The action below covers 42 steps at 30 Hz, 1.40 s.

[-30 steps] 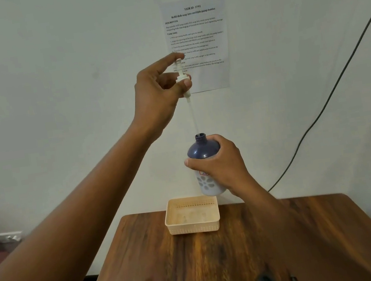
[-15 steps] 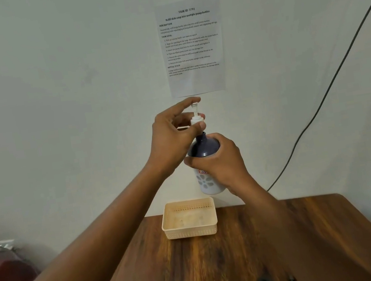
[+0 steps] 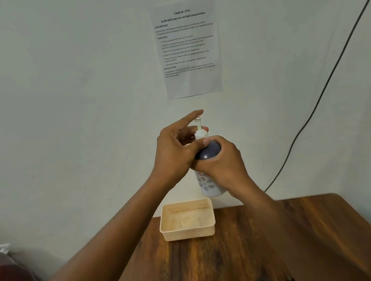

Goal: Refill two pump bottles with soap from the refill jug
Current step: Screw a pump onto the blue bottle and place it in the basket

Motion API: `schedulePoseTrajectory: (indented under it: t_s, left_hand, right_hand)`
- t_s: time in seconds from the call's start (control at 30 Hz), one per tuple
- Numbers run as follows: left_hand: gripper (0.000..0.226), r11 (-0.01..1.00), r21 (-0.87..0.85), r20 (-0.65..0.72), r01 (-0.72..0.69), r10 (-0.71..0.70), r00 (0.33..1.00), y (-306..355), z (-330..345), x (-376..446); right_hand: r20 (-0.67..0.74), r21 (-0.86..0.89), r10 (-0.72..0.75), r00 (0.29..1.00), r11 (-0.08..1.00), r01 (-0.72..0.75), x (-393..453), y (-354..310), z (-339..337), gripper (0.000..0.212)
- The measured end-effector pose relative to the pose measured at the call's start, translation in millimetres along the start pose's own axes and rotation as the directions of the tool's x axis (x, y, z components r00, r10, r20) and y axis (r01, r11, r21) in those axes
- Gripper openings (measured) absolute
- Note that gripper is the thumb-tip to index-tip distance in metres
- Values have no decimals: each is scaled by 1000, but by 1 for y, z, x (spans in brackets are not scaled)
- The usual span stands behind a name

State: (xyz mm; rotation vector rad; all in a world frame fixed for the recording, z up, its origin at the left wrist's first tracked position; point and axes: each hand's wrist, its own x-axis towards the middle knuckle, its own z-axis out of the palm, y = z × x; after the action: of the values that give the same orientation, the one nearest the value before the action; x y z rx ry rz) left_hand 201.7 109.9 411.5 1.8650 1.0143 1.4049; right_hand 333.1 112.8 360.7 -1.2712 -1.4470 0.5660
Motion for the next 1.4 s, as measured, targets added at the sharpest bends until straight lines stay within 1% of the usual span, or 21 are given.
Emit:
schedulePoseTrajectory:
  t_s: [0.07,0.13,0.2,0.33,0.43,0.57,0.63,0.7,0.8,0.83,0.9,0.97,1.07,1.13,1.17,1.2,1.27,1.33,1.37,1.4]
  left_hand:
    - [70,999,42,-4,-9,9,1000,3,-4,3]
    - [77,991,136,-76,-17,27,997,7,-6,7]
    - [75,985,175,-133,5,18,991,11,-3,9]
    - [69,990,137,-127,31,-13,992,15,1,13]
    - [67,996,66,-49,58,-55,997,16,-5,16]
    - [67,994,-41,169,100,-91,981,17,-13,21]
    - [72,989,-79,232,121,-100,967,17,-16,24]
    - [78,993,-56,207,105,-91,974,18,-16,26]
    - [83,996,84,58,33,-38,998,19,-4,25]
    - [83,995,100,25,27,-29,999,19,-1,24]
    - [83,996,78,17,31,-32,999,20,1,24]
    - [85,998,-5,96,62,-62,993,21,-4,26]
    - [90,968,-186,284,170,-112,952,22,-11,28]
    - [94,939,-256,338,231,-137,931,21,-13,27]
    - [96,933,-265,332,243,-148,932,21,-12,25]
    - [99,941,-247,297,234,-156,942,21,-10,24]
    - [103,975,-135,148,178,-158,976,21,-3,21]
    - [108,991,-43,13,127,-127,992,21,4,20]
    - [109,994,-23,-7,105,-105,994,20,5,20]
    - [110,995,-22,2,94,-94,996,20,5,20]
  right_hand:
    - [-3,-7,-4,1000,1000,4,1,0,0,61]
    - [-7,-23,-4,1000,1000,4,0,-1,0,61]
    - [-8,-12,1,1000,1000,-1,0,-2,0,61]
    - [-13,9,-5,1000,1000,5,0,-5,-2,60]
    - [-6,22,2,1000,1000,-2,-1,-6,-6,60]
    - [4,78,23,1000,997,-23,-1,-3,-11,64]
    - [2,74,17,1000,997,-17,-2,-3,-13,65]
    - [-1,60,7,1000,998,-7,-1,-4,-14,65]
    - [-1,29,-12,1000,1000,12,2,-8,-14,65]
    - [-1,31,-17,1000,999,17,2,-9,-14,65]
    - [1,45,-19,1000,999,19,2,-9,-15,63]
    - [11,60,-6,1000,998,5,0,-8,-17,63]
    - [23,96,9,1000,995,-11,-1,-6,-20,59]
    - [23,113,7,1000,994,-10,-1,-6,-22,57]
    - [22,116,4,1000,993,-6,0,-6,-22,58]
    - [22,110,-2,1000,994,0,0,-6,-22,59]
    - [20,78,-21,1000,997,19,1,-8,-21,60]
    - [21,66,-36,999,997,35,0,-9,-20,62]
    - [21,71,-36,999,997,35,0,-10,-19,63]
    - [23,78,-34,999,996,32,0,-10,-20,63]
